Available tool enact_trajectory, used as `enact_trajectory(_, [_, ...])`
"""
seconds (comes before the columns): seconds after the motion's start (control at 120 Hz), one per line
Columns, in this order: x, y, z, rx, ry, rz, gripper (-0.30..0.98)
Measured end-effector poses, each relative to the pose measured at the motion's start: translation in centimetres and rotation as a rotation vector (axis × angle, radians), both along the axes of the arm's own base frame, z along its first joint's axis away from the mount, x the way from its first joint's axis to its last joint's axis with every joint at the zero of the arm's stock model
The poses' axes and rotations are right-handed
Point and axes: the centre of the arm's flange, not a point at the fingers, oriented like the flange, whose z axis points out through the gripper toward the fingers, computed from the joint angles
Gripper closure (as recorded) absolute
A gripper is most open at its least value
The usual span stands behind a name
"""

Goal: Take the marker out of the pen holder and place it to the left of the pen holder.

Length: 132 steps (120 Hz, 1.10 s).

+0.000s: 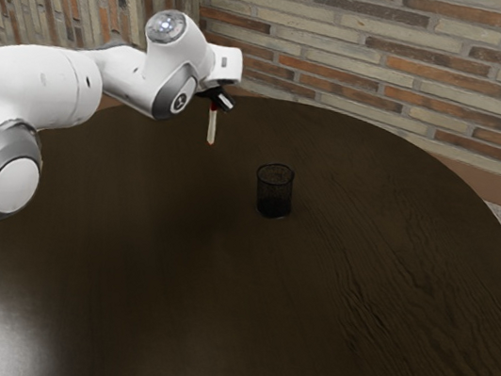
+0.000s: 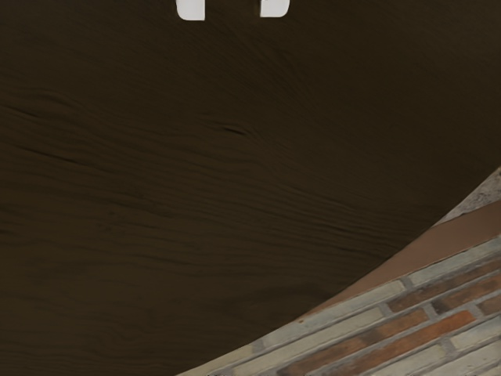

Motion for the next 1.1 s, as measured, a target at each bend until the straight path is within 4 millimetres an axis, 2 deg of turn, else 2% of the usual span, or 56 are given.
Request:
enact_trajectory(0.083, [1.2,1.7,-1.5,0.01,-0.014,-0.004,0.75])
enact_trajectory(0.192, [2.6,2.2,-3.9,0.016,-0.029,-0.026,0.75])
enact_trajectory(0.392, [3.7,3.1,-7.8,0.02,-0.064,-0.057,0.75])
enact_trajectory(0.467, [3.8,3.5,-8.4,0.026,-0.071,-0.063,0.75])
enact_trajectory(0.6, [3.7,3.0,-8.5,0.025,-0.077,-0.085,0.44])
enact_trajectory(0.65, [3.7,3.1,-7.9,0.033,-0.084,-0.09,0.35])
enact_trajectory(0.733, [2.7,4.0,-5.1,0.053,-0.092,-0.091,0.24])
enact_trajectory(0.767, [1.2,4.2,-3.1,0.052,-0.078,-0.089,0.2])
enact_trajectory(0.8, [-1.5,4.3,0.1,0.052,-0.067,-0.086,0.17])
enact_trajectory(0.842, [-5.3,3.1,4.0,0.045,-0.049,-0.097,0.14])
enact_trajectory(0.867, [-7.3,2.6,6.9,0.039,-0.041,-0.098,0.13])
enact_trajectory(0.942, [-13.2,0.4,17.2,-0.002,0.004,-0.093,0.09])
enact_trajectory(0.975, [-15.3,-0.7,20.8,-0.021,0.037,-0.092,0.08])
enact_trajectory(1.042, [-19.1,-2.3,25.4,-0.049,0.123,-0.083,0.06])
enact_trajectory(1.1, [-21.4,-3.2,26.6,-0.064,0.217,-0.071,0.04])
